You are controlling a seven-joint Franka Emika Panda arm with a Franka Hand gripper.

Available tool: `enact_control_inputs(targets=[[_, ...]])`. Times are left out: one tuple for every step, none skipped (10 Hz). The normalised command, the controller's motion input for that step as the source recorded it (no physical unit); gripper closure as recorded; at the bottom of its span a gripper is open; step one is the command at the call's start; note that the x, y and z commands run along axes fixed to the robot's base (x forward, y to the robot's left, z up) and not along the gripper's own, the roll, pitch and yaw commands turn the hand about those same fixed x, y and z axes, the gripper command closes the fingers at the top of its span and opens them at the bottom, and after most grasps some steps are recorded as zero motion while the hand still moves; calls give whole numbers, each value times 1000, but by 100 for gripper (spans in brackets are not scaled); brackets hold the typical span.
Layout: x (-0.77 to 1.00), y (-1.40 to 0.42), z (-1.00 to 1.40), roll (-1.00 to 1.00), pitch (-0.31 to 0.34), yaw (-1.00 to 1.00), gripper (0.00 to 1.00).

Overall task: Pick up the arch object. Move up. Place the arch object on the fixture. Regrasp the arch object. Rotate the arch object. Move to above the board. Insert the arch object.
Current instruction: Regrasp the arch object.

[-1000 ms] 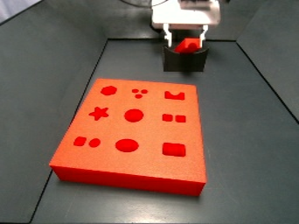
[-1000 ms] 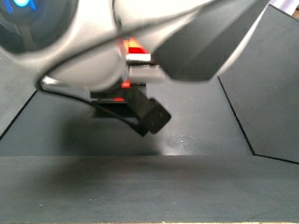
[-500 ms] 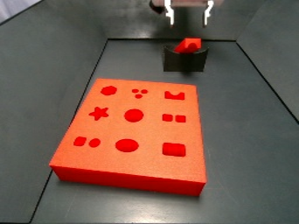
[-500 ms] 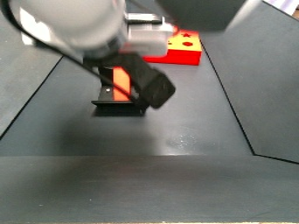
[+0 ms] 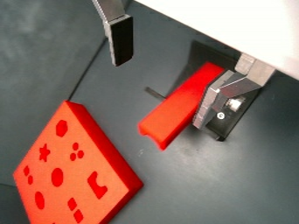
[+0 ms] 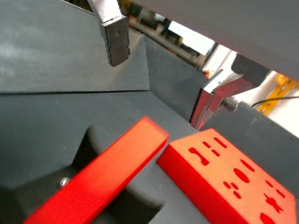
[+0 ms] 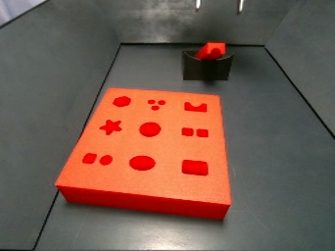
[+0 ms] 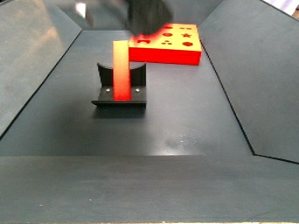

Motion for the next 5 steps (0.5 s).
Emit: enact_control_inputs(targets=[[-57, -1000, 795, 1000, 47, 32, 0], [-53, -996, 713, 1000, 46, 31, 0], [-40, -793, 460, 1000, 44, 31, 0], [-23, -517, 151, 1000, 40, 31, 0], [-9, -304, 73, 1000, 38, 32, 0]])
